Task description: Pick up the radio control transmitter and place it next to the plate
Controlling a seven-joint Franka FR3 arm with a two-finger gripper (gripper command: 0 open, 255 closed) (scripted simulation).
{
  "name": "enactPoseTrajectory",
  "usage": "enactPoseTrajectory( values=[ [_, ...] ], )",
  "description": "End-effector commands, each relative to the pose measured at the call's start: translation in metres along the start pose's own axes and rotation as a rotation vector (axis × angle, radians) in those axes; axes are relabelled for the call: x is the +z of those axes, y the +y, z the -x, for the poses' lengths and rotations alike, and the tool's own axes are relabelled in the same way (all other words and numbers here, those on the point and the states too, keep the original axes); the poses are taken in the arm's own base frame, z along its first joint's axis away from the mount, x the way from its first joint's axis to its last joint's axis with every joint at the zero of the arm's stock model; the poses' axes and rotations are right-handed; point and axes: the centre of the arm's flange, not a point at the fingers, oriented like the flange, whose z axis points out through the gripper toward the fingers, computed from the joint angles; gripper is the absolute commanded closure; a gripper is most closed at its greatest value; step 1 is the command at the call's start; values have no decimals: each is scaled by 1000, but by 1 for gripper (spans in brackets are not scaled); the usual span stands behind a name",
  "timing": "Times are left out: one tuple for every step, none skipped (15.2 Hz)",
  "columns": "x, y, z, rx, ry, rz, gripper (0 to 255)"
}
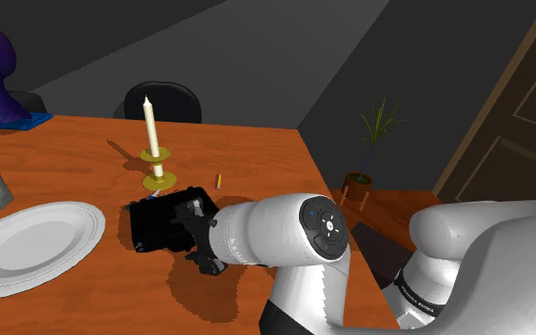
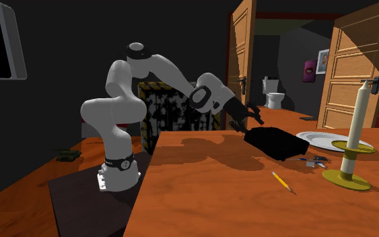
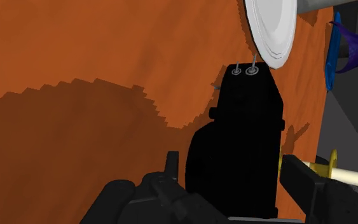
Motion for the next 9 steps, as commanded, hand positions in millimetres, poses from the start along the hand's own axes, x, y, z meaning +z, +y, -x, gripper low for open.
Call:
enactPoseTrajectory(
  values=[
    [1, 0, -2, 3, 4, 2, 0],
    [1, -1, -1, 3, 4, 2, 0],
    [1, -1, -1, 3, 4, 2, 0],
    [1, -1, -1, 3, 4, 2, 0],
    [1, 0, -2, 3, 4, 2, 0],
    [-12, 0, -2, 3, 4, 2, 0],
    [-26, 0, -2, 3, 4, 2, 0],
    [-39, 0, -2, 3, 4, 2, 0],
    [-49, 0, -2, 3, 4, 2, 0]
  ],
)
